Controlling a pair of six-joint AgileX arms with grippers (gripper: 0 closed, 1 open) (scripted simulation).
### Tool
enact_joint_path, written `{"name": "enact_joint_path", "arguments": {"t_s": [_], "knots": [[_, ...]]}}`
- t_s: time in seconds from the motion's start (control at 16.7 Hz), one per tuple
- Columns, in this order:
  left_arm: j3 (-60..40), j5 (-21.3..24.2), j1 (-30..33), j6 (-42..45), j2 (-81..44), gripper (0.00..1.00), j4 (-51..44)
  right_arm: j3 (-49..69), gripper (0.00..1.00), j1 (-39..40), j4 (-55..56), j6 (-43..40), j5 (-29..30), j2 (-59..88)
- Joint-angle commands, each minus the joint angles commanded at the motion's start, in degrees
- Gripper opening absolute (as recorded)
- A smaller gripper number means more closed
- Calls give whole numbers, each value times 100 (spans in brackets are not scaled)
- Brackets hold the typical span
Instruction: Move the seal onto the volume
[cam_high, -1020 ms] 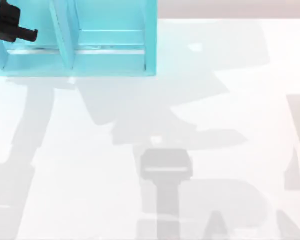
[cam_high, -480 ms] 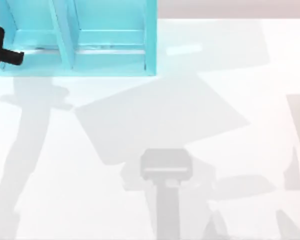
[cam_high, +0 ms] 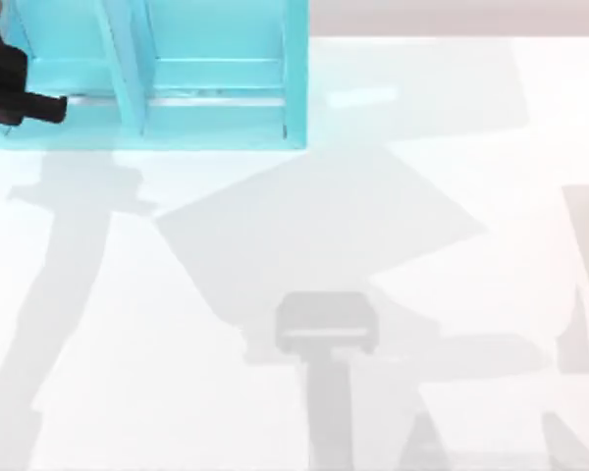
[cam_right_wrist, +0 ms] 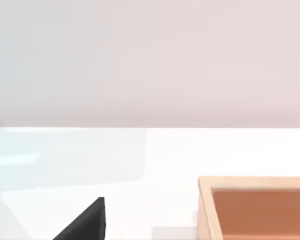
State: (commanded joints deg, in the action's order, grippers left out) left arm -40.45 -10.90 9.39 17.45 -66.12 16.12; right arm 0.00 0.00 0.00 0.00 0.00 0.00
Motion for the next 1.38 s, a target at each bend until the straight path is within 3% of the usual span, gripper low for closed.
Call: {"name": "enact_joint_path", "arguments": {"t_s": [0.24, 0.48, 1.38], "knots": [[-381, -432, 626, -1398, -476, 0, -478, 0, 100, 0, 0, 0, 0, 0], [-938, -1109, 1466, -3472, -1215, 0, -1192, 0, 100, 0, 0, 0, 0, 0], [-3971, -4630, 4957, -13353, -4903, 0, -4445, 0, 100, 0, 0, 0, 0, 0]]}}
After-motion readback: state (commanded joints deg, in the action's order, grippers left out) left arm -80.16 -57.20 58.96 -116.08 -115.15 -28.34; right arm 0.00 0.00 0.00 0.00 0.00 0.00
